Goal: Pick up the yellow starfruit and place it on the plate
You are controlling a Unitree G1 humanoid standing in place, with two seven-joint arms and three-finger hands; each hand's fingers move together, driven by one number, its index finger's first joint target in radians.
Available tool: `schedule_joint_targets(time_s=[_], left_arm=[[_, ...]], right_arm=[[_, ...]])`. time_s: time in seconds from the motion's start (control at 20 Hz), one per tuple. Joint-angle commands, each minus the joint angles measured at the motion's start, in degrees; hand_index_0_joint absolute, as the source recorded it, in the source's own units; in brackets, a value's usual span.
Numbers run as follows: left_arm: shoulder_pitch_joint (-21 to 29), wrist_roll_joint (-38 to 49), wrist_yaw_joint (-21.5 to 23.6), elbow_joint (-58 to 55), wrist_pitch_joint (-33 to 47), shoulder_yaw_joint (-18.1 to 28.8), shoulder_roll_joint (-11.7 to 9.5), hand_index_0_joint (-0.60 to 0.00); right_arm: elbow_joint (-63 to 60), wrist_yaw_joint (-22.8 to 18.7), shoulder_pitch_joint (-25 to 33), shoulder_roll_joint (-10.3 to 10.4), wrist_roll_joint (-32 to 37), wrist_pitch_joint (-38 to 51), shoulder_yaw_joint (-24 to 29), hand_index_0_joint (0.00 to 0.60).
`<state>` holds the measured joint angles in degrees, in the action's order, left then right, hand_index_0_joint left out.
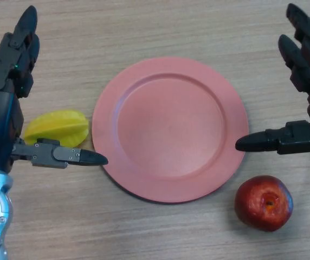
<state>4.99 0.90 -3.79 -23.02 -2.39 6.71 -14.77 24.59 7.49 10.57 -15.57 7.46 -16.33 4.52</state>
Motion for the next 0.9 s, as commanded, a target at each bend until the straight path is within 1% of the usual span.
schedule_joint_targets(time_s=[0.05,0.15,0.25,0.35,0.45,0.5,0.55,0.6,0.65,0.7,0.75,0.8,0.9], left_arm=[[1.7,-1.3,-0.1,-4.7,4.1,3.2,-2.3,0.000],[0.8,-1.2,-1.5,-5.9,4.0,3.4,-2.2,0.000],[-0.2,-1.2,-2.0,-6.4,4.3,3.1,-1.7,0.000],[-0.8,-0.7,-2.3,-7.1,4.0,3.9,-1.7,0.000],[-1.0,-0.8,-2.7,-6.7,5.2,5.3,-2.2,0.000],[-0.9,-0.9,-3.2,-5.3,7.0,7.3,-3.0,0.000],[-0.7,-1.6,-3.8,-3.4,8.3,8.7,-4.0,0.000],[-0.5,-2.6,-4.9,-2.5,8.6,9.2,-4.7,0.000],[0.2,-4.6,-6.6,-0.5,10.5,9.8,-5.8,0.000],[0.5,-7.0,-6.8,1.7,13.6,9.9,-6.3,0.000],[1.2,-8.9,-6.5,5.2,17.5,10.2,-7.0,0.000],[1.5,-9.3,-6.3,7.0,18.5,10.4,-7.5,0.000],[2.3,-14.7,-4.5,12.5,21.7,10.5,-8.8,0.000]], right_arm=[[3.2,-1.0,1.9,-1.6,2.3,6.6,3.1,0.000],[4.3,-0.4,1.5,-1.7,2.1,6.0,3.1,0.000],[4.3,-0.5,1.2,-1.3,1.4,6.6,2.6,0.000],[4.6,-0.3,1.1,-1.2,0.7,6.9,2.3,0.000],[4.6,-0.2,1.2,-1.2,0.5,7.0,2.3,0.100],[4.5,-0.2,1.5,-1.2,0.3,7.0,2.1,0.025],[4.5,0.0,1.4,-1.0,0.6,6.8,1.9,0.000],[4.8,0.3,0.9,-0.8,0.9,6.9,1.9,0.000],[5.0,0.7,0.1,-0.7,1.0,7.2,1.7,0.000],[5.2,1.0,-0.1,-0.6,1.1,6.8,1.7,0.000],[5.4,1.4,-0.4,-0.6,0.8,6.2,1.5,0.000],[5.6,1.7,-0.6,-0.7,0.2,5.4,1.3,0.000],[6.9,2.3,-0.9,-0.5,-0.5,3.6,1.2,0.000]])
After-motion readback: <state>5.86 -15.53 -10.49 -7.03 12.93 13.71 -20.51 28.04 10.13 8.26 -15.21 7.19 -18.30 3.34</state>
